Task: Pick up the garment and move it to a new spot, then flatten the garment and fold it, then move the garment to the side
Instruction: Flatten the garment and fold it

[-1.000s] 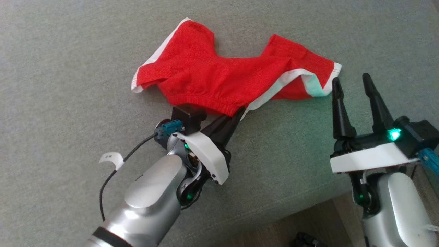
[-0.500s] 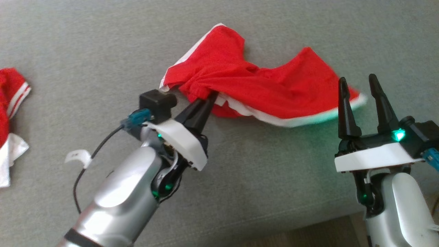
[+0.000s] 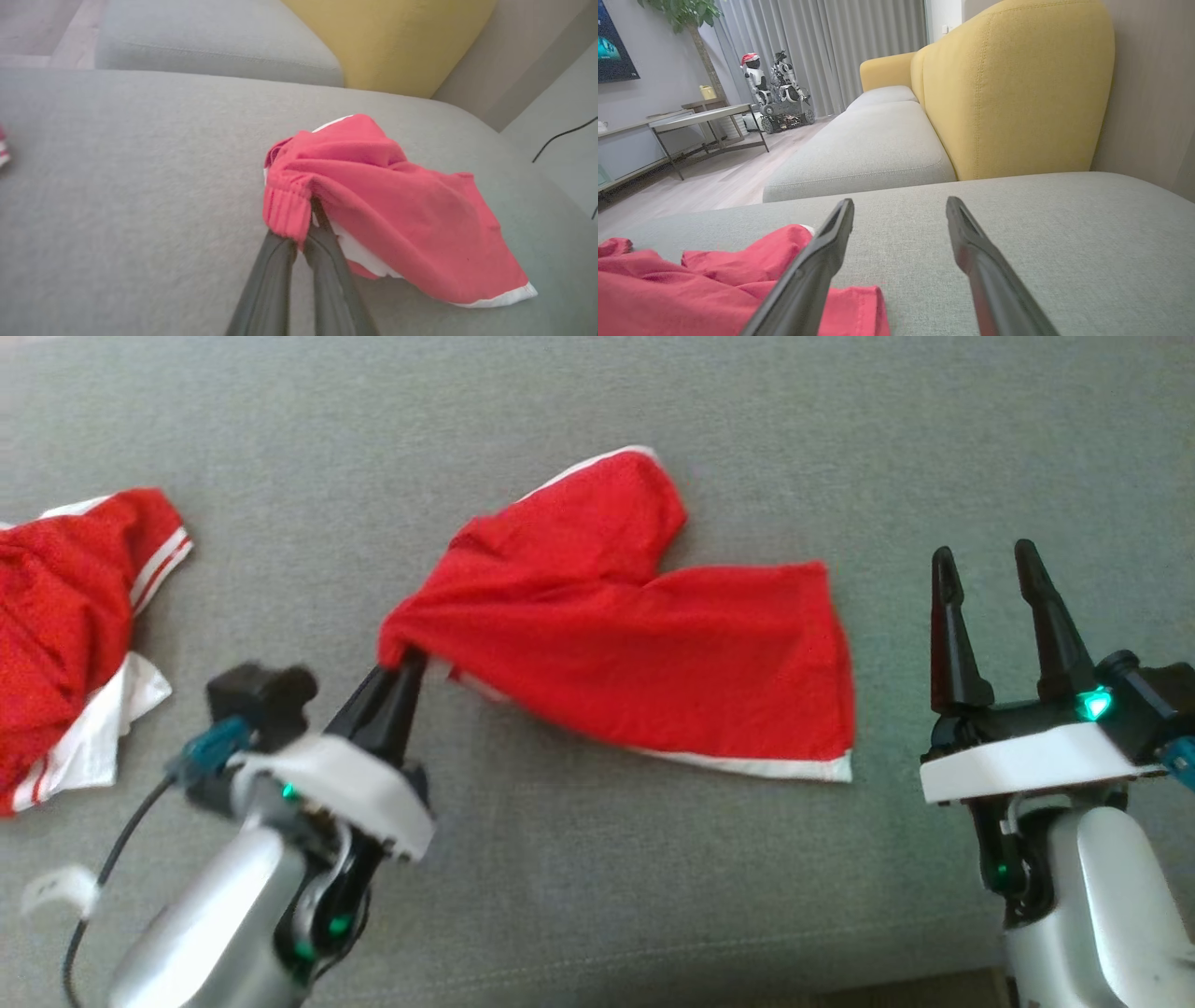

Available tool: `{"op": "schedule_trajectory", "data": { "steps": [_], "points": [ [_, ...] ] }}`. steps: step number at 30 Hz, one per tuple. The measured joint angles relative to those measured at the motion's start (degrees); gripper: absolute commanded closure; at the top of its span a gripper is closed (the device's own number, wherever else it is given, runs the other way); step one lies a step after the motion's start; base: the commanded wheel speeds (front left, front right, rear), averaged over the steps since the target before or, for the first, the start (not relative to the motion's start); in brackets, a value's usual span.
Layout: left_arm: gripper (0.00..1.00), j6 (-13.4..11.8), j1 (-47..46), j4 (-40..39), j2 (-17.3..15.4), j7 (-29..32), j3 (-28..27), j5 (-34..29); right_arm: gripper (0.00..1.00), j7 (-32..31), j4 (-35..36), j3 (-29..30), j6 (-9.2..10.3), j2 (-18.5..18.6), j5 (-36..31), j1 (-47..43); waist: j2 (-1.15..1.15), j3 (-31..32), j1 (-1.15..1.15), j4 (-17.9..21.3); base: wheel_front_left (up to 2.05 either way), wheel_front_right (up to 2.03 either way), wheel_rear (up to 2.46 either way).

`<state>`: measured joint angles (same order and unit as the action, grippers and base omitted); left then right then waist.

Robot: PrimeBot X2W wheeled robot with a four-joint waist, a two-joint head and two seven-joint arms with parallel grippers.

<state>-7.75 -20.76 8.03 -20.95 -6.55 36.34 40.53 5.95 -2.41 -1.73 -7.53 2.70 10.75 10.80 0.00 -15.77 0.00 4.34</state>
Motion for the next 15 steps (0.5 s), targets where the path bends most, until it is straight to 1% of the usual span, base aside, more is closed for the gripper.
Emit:
{"op": "schedule_trajectory", "data": {
  "steps": [1, 2, 3, 4, 7, 8, 9, 10, 15],
  "points": [
    [1.00, -1.42, 2.65, -1.60, -1.53, -0.01, -0.73, 0.49, 0.00, -0.18, 0.02, 0.19, 0.00, 0.00, 0.00, -0.08, 0.00, 0.20, 0.00, -0.68, 0.00, 0.00, 0.00],
    [1.00, -1.99, 3.99, -2.42, -2.16, -0.01, -1.29, 0.65, 0.00, -0.52, 0.05, 0.21, 0.00, 0.00, 0.00, -0.18, 0.00, 0.29, 0.00, -0.97, 0.00, 0.00, 0.00],
    [1.00, -1.99, 3.99, -2.42, -2.16, -0.01, -1.29, 0.65, 0.00, -0.52, 0.05, 0.21, 0.00, 0.00, 0.00, -0.18, 0.00, 0.29, 0.00, -0.97, 0.00, 0.00, 0.00],
    [1.00, -3.04, 6.17, -3.48, -2.97, -0.02, -2.13, 1.23, 0.00, -0.52, 0.11, 0.32, 0.00, 0.00, 0.00, -0.60, 0.00, 0.41, 0.00, -1.52, 0.00, 0.00, 0.00],
    [1.00, -3.83, 8.17, -4.10, -3.32, -0.03, -2.11, 1.60, 0.00, -0.76, 0.14, 0.42, 0.00, 0.00, -0.01, -1.04, 0.00, 0.62, 0.00, -2.16, 0.00, 0.00, 0.00],
    [0.97, -3.83, 8.49, -4.10, -3.27, -0.13, -2.07, 1.60, 0.00, -0.86, 0.21, 0.45, 0.00, 0.00, -0.01, -1.02, 0.00, 0.72, 0.00, -2.30, 0.00, 0.00, 0.00],
    [0.56, -3.83, 8.73, -4.05, -3.18, -0.23, -2.05, 1.64, 0.00, -1.02, 0.23, 0.45, 0.00, 0.00, -0.04, -1.02, 0.00, 0.83, 0.00, -2.39, 0.00, 0.00, 0.00],
    [0.00, -3.83, 8.86, -3.91, -2.93, -0.70, -2.05, 2.04, 0.00, -1.05, 0.26, 0.46, 0.00, 0.00, -0.12, -1.02, 0.00, 0.95, 0.00, -2.48, 0.00, 0.00, 0.00],
    [0.00, -3.82, 8.89, -1.94, -1.60, -1.97, -1.75, 2.16, 0.00, -1.53, 0.54, 0.44, 0.00, 0.00, -0.25, -1.04, 0.00, 1.98, 0.00, -2.59, 0.00, 0.00, 0.00]
  ]
}}
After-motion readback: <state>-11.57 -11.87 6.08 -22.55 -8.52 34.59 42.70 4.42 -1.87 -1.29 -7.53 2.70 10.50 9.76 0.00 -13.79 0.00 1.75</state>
